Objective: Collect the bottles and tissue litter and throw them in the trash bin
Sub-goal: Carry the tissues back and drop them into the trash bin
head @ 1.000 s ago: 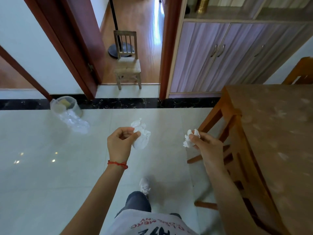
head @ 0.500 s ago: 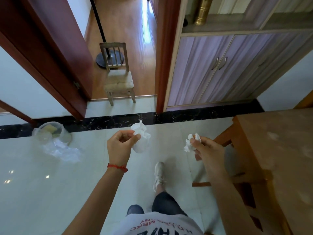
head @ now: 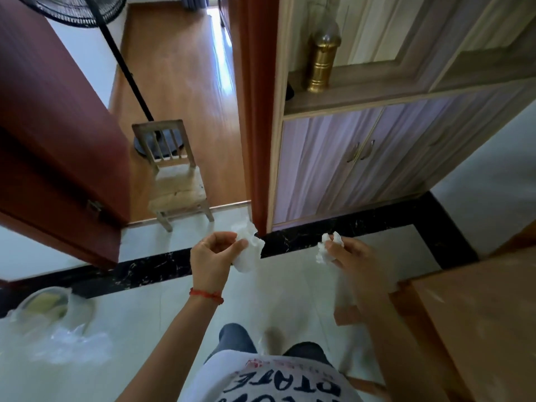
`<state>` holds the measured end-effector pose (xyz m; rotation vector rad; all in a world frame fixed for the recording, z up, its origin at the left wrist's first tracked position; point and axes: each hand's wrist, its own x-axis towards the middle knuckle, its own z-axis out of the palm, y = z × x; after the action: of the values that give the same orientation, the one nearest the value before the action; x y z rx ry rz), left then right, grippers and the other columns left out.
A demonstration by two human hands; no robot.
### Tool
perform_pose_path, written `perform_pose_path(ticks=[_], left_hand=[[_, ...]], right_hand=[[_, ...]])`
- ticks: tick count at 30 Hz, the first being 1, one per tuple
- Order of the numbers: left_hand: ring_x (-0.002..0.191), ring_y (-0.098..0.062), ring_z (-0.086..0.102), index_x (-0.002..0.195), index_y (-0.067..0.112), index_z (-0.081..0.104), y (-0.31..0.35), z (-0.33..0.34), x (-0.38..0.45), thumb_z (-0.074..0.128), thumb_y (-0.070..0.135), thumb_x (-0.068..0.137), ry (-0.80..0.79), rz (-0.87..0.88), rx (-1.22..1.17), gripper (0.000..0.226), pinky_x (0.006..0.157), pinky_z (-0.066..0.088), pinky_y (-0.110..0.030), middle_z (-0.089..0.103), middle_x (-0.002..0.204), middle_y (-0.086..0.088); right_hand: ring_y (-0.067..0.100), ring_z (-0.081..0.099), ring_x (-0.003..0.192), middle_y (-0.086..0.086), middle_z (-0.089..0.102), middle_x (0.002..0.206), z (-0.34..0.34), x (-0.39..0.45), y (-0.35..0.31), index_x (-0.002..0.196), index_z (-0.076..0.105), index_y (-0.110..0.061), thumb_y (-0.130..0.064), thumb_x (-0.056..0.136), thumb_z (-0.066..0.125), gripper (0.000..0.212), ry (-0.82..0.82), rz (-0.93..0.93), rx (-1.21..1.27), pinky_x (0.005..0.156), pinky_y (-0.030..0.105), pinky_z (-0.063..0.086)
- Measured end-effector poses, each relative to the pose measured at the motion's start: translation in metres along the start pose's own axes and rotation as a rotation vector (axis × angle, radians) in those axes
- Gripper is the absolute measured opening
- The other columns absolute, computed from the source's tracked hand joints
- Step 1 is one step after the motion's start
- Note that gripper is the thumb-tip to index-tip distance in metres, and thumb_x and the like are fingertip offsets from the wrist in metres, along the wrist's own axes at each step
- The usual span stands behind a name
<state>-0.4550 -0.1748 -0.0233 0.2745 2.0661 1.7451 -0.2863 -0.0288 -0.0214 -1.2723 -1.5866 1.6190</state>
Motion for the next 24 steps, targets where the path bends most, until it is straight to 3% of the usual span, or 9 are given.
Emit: perform_pose_path(ticks=[2, 4, 7, 10, 14, 17, 21, 24], left_hand=[[0.055, 0.007, 0.059, 0.07, 0.014, 0.064, 0.007, 0.015, 0.022, 0.074, 0.0, 0.07, -0.038, 0.013, -0.001, 0.017, 0.049, 0.048, -0.009, 0.063, 0.071, 0.0], [0.056, 0.003, 0.06, 0.068, 0.016, 0.064, 0.012, 0.029, 0.046, 0.075, 0.0, 0.069, -0.078, 0.007, 0.004, 0.02, 0.05, 0.046, -0.007, 0.063, 0.071, 0.0], [0.064, -0.005, 0.06, 0.068, 0.017, 0.064, 0.019, 0.053, 0.084, 0.077, 0.001, 0.067, -0.155, -0.001, 0.031, 0.021, 0.058, 0.05, -0.01, 0.064, 0.073, 0.001], [0.057, 0.009, 0.058, 0.069, 0.017, 0.062, 0.032, 0.08, 0.117, 0.075, -0.001, 0.068, -0.256, 0.015, 0.046, 0.022, 0.057, 0.046, -0.004, 0.062, 0.073, 0.006], [0.054, 0.014, 0.055, 0.066, 0.022, 0.06, 0.047, 0.117, 0.161, 0.074, -0.002, 0.069, -0.421, 0.051, 0.109, 0.027, 0.058, 0.044, -0.003, 0.063, 0.065, 0.016], [0.055, 0.013, 0.055, 0.066, 0.023, 0.061, 0.055, 0.144, 0.183, 0.073, -0.005, 0.068, -0.526, 0.088, 0.137, 0.031, 0.059, 0.045, -0.005, 0.063, 0.065, 0.014], [0.058, 0.012, 0.057, 0.076, 0.011, 0.065, 0.063, 0.176, 0.195, 0.073, -0.002, 0.07, -0.707, 0.138, 0.182, 0.016, 0.057, 0.043, -0.001, 0.064, 0.074, 0.005], [0.06, 0.009, 0.059, 0.071, 0.018, 0.065, 0.063, 0.202, 0.201, 0.074, 0.0, 0.069, -0.827, 0.133, 0.199, 0.02, 0.057, 0.046, -0.004, 0.066, 0.075, 0.004]], right_hand=[[0.029, 0.068, 0.083, 0.007, 0.072, 0.078, 0.003, 0.018, -0.006, 0.071, 0.075, -0.026, -0.013, 0.079, 0.07, 0.017, 0.01, 0.003, 0.013, 0.081, 0.04, 0.054], [0.025, 0.068, 0.078, 0.003, 0.071, 0.072, 0.006, 0.036, -0.01, 0.066, 0.074, -0.027, -0.012, 0.079, 0.069, 0.02, 0.046, 0.009, 0.009, 0.081, 0.042, 0.054], [0.017, 0.067, 0.07, 0.001, 0.069, 0.066, 0.011, 0.061, -0.017, 0.061, 0.071, -0.02, -0.013, 0.079, 0.07, 0.02, 0.135, 0.041, 0.021, 0.075, 0.031, 0.054], [0.002, 0.057, 0.055, -0.006, 0.062, 0.055, 0.014, 0.081, -0.029, 0.063, 0.067, -0.013, -0.009, 0.082, 0.067, 0.019, 0.251, 0.028, 0.029, 0.057, 0.012, 0.046], [0.004, 0.063, 0.063, 0.0, 0.067, 0.069, 0.015, 0.099, -0.041, 0.07, 0.069, -0.018, -0.009, 0.082, 0.067, 0.015, 0.417, 0.038, 0.148, 0.066, 0.019, 0.052], [0.017, 0.064, 0.071, 0.006, 0.067, 0.074, 0.014, 0.108, -0.042, 0.07, 0.069, -0.017, -0.01, 0.081, 0.068, 0.013, 0.521, 0.084, 0.207, 0.074, 0.028, 0.053], [0.017, 0.065, 0.072, 0.006, 0.069, 0.076, 0.01, 0.112, -0.04, 0.07, 0.069, -0.016, -0.007, 0.081, 0.068, 0.013, 0.679, 0.115, 0.274, 0.072, 0.023, 0.055], [0.015, 0.066, 0.071, 0.005, 0.07, 0.077, 0.005, 0.11, -0.038, 0.075, 0.069, -0.015, -0.01, 0.081, 0.068, 0.008, 0.784, 0.163, 0.291, 0.069, 0.018, 0.054]])
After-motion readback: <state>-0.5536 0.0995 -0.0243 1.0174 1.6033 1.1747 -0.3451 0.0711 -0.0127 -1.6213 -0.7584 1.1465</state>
